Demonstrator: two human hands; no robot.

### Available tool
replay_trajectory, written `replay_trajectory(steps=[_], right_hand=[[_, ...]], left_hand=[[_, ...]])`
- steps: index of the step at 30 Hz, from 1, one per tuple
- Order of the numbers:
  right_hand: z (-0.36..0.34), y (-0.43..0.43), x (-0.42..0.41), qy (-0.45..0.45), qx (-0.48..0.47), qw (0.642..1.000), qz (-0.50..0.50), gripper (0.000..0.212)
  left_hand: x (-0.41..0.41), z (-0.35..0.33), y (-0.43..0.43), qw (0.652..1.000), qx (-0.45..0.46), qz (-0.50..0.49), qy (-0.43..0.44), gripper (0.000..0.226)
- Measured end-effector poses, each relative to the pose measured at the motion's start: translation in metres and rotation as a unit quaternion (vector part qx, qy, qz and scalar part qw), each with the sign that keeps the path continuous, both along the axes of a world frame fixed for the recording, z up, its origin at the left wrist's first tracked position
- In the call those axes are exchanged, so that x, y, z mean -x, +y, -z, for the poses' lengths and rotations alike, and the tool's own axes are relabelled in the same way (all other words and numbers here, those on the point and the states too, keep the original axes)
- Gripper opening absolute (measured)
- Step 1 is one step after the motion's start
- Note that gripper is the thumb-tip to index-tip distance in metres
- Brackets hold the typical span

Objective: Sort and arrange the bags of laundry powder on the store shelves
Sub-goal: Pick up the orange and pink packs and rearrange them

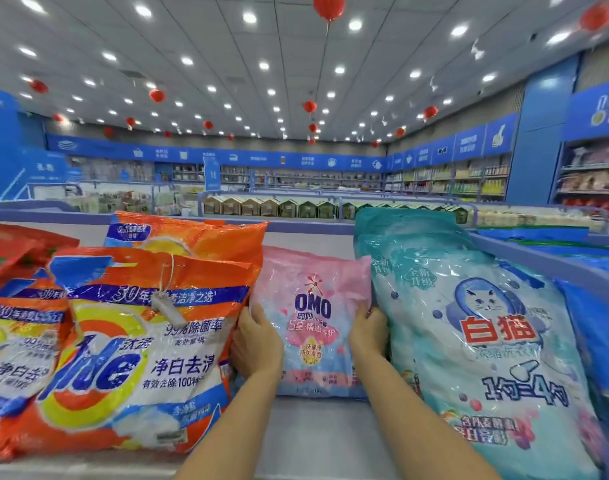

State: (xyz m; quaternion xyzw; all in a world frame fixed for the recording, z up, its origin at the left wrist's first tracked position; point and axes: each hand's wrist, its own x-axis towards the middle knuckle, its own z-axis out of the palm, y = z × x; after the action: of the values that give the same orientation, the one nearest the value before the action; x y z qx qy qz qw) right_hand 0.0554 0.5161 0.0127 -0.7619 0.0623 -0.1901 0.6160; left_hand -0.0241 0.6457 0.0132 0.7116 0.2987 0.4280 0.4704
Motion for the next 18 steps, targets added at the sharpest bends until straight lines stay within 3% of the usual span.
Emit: replay_trajectory(steps=[4, 7, 10, 12, 18], right_hand=[[-0.013, 0.003, -0.012, 0.062, -0.064, 0.996, 0.026, 0.033], [-0.013, 0.002, -0.013, 0.054, -0.069, 0.996, 0.010, 0.031], [-0.009, -0.003, -0.007, 0.022, -0.031, 0.998, -0.057, 0.032], [-0.009, -0.009, 0.005, 0.010, 0.020, 0.995, -0.095, 0.032], [-0.026, -0.029, 0.061, -0.102, 0.130, 0.974, -0.158, 0.049]], left_hand=[[0.002, -0.004, 0.001, 1.000, 0.021, 0.012, -0.013, 0.037], [0.004, -0.009, 0.006, 0.998, 0.039, 0.045, 0.006, 0.035], [0.008, -0.011, 0.012, 0.991, 0.069, 0.117, 0.019, 0.027], [0.013, -0.011, 0.013, 0.986, 0.074, 0.150, 0.022, 0.037], [0.043, -0.016, 0.006, 0.979, -0.036, 0.201, -0.029, 0.061]])
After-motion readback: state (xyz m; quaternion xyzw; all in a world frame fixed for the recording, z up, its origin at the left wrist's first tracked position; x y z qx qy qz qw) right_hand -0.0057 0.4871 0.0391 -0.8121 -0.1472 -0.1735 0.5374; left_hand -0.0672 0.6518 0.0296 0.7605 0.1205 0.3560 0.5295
